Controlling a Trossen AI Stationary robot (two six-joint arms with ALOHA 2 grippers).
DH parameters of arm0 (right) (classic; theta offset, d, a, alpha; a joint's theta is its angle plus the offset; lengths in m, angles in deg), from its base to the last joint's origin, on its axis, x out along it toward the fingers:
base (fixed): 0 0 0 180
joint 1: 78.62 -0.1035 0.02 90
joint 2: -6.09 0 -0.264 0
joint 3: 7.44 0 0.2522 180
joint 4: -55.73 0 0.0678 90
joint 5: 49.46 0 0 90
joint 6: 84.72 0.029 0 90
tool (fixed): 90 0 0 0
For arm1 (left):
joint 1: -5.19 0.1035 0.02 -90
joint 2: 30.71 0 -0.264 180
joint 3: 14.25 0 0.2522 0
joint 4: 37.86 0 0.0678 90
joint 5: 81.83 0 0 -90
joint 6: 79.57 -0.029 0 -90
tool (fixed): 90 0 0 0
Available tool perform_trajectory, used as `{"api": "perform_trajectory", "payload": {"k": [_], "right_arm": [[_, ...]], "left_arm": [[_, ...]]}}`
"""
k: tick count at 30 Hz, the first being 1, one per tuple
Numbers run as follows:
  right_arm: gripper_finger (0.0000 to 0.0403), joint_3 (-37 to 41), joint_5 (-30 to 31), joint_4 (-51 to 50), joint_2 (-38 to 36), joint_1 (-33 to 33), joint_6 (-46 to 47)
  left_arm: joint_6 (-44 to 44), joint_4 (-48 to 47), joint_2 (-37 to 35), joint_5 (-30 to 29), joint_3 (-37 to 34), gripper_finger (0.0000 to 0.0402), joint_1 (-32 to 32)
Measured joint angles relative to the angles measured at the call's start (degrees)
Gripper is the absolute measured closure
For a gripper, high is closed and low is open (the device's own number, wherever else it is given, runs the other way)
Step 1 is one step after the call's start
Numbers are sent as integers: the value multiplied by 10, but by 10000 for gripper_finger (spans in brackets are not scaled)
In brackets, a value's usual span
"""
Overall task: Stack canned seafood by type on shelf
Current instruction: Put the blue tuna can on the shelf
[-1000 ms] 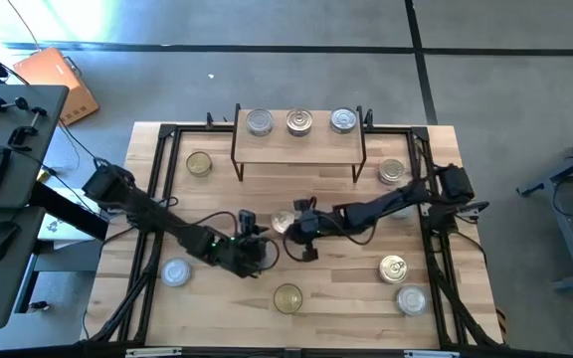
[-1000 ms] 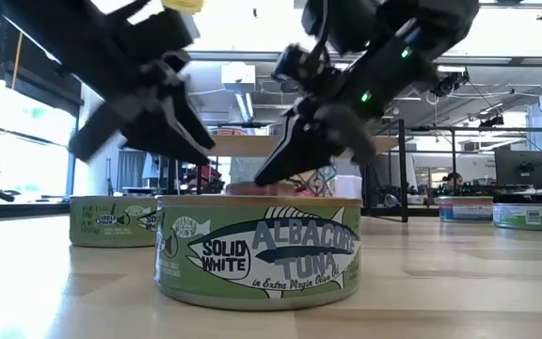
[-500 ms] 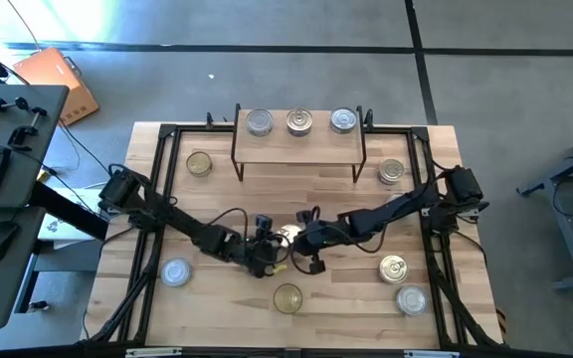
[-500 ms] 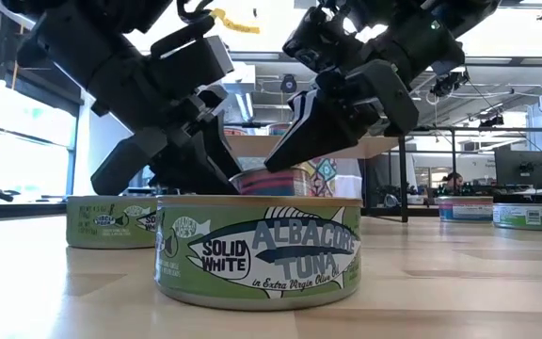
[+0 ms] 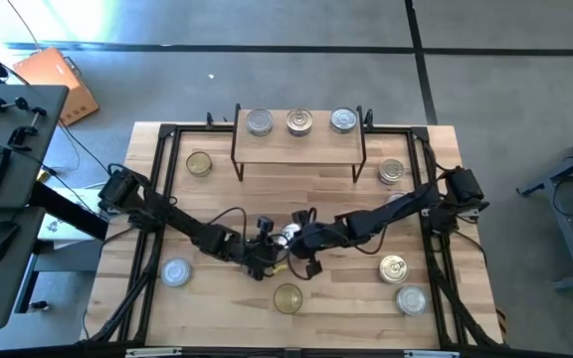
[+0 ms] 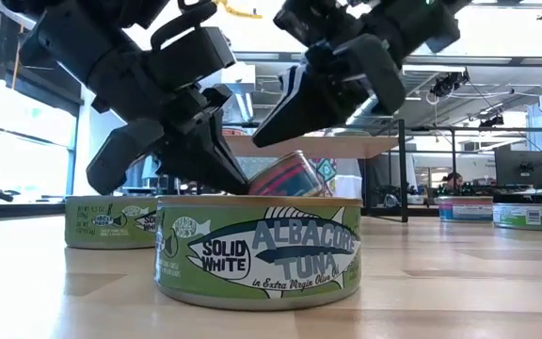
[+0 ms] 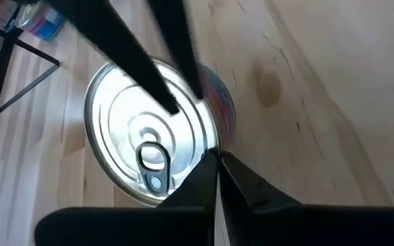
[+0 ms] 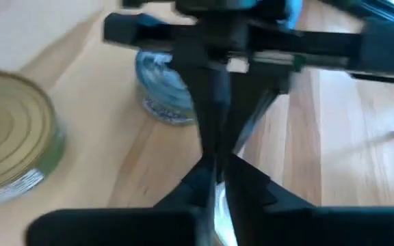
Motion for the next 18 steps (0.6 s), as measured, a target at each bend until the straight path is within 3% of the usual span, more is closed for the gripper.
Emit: {"api": "perform_trajectory", "payload": {"k": [6,11,18], "right_arm": [[287,-44,3,-124,0,-7,-30],[214,-60,6,-199,0,-22,-128],[175,-48,103,-194,5,-35,-170]], "left_arm": [[7,-9,-28,4,-1,401,0],[7,-14,-48,12,0,401,3],[18,-17,-50,16,0,401,14]]}}
